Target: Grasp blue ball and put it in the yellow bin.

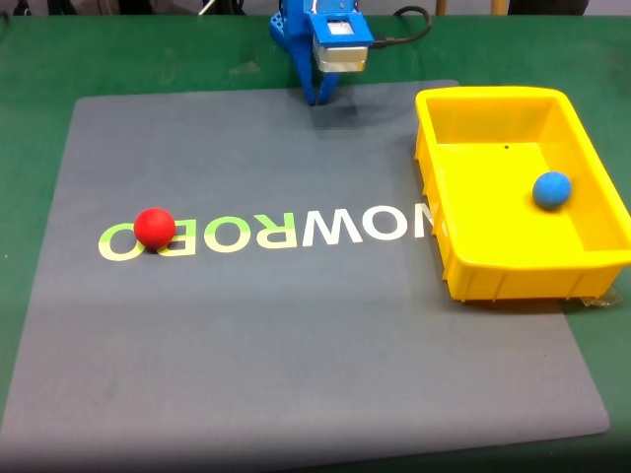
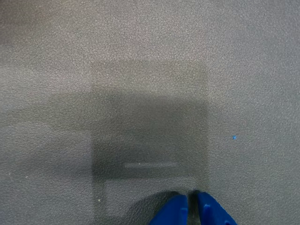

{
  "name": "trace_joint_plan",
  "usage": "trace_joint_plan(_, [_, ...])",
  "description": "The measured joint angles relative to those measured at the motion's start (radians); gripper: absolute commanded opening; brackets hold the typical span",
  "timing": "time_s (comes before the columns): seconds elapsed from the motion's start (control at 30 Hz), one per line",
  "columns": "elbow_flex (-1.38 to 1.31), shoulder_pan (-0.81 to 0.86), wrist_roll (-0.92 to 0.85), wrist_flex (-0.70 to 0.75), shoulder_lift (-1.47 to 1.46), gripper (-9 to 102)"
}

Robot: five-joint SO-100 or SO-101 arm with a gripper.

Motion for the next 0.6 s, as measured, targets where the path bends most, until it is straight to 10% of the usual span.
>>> trace_joint_plan(0.6, [0.0, 0.002, 0.012, 0.003, 0.0, 0])
